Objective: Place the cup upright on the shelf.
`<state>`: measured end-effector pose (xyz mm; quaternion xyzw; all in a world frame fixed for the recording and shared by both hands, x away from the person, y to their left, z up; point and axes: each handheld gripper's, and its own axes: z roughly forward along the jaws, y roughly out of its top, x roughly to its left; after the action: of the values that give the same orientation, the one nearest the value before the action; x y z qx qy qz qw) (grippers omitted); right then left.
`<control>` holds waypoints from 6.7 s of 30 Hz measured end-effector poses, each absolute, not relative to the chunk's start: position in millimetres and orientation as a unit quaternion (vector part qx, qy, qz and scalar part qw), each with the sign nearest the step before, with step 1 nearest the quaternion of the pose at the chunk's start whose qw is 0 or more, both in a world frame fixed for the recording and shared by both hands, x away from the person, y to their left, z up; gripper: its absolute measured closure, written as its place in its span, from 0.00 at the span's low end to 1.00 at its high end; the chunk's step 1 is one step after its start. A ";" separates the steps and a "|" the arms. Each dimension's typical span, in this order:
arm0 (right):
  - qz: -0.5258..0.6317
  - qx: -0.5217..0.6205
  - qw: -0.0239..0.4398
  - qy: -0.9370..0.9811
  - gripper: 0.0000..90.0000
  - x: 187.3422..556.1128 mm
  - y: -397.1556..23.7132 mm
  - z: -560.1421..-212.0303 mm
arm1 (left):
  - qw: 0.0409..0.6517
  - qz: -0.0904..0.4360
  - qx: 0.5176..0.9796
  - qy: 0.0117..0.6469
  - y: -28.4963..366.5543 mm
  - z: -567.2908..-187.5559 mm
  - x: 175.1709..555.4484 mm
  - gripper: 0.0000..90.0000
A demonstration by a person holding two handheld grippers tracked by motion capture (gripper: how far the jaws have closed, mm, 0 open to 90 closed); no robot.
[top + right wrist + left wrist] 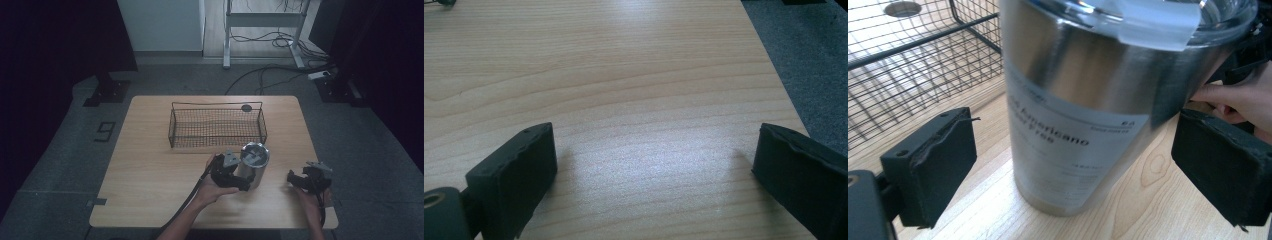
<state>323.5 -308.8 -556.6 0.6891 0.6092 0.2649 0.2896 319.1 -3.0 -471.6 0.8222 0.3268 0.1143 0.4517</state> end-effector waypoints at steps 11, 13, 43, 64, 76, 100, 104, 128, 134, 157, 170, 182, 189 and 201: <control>0.265 0.690 0.290 0.608 0.05 323.3 -308.9 -556.5 | 0.453 0.131 0.825 0.310 -25.6 -476.3 326.0 0.03; 0.265 0.690 0.291 0.607 0.05 323.3 -308.9 -556.5 | 0.455 0.135 0.823 0.311 -29.3 -476.3 326.6 0.04; 0.265 0.692 0.291 0.605 0.05 323.4 -309.1 -556.4 | 0.466 0.144 0.822 0.294 -36.0 -483.9 334.7 0.04; 0.265 0.691 0.292 0.606 0.06 323.6 -309.2 -556.4 | 0.474 0.136 0.813 0.311 -3.7 -461.9 324.6 0.04; 0.264 0.691 0.291 0.606 0.06 323.5 -309.3 -556.2 | 0.483 0.151 0.800 0.321 16.3 -448.7 326.1 0.04; 0.265 0.691 0.292 0.606 0.06 323.5 -309.4 -556.2 | 0.482 0.175 0.785 0.347 61.3 -425.2 337.2 0.04; 0.265 0.690 0.293 0.607 0.06 323.5 -309.5 -556.2 | 0.482 0.177 0.783 0.350 65.4 -422.7 339.3 0.04; 0.265 0.690 0.292 0.607 0.06 323.5 -309.3 -556.2 | 0.490 0.180 0.761 0.384 90.9 -409.9 362.3 0.04; 0.265 0.690 0.292 0.607 0.06 323.5 -309.4 -556.2 | 0.490 0.182 0.758 0.389 95.7 -406.4 366.3 0.04; 0.264 0.690 0.291 0.608 0.07 323.3 -309.6 -555.9 | 0.489 0.176 0.755 0.400 96.5 -395.2 387.2 0.04; 0.266 0.689 0.293 0.607 0.07 323.3 -309.7 -556.3 | 0.491 0.193 0.750 0.400 93.8 -379.4 400.1 0.04; 0.267 0.689 0.294 0.606 0.08 323.3 -309.7 -556.4 | 0.493 0.198 0.749 0.397 88.9 -372.1 416.8 0.04; 0.267 0.690 0.294 0.606 0.08 323.2 -309.7 -556.4 | 0.492 0.199 0.751 0.393 82.9 -368.2 424.8 0.04; 0.268 0.689 0.295 0.605 0.08 323.1 -309.9 -556.4 | 0.487 0.208 0.751 0.394 74.3 -366.8 441.7 0.04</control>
<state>323.1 -309.9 -556.4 0.6892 0.6052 0.2679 0.2949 441.7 74.3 -366.8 0.7508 0.3944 0.2085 0.4871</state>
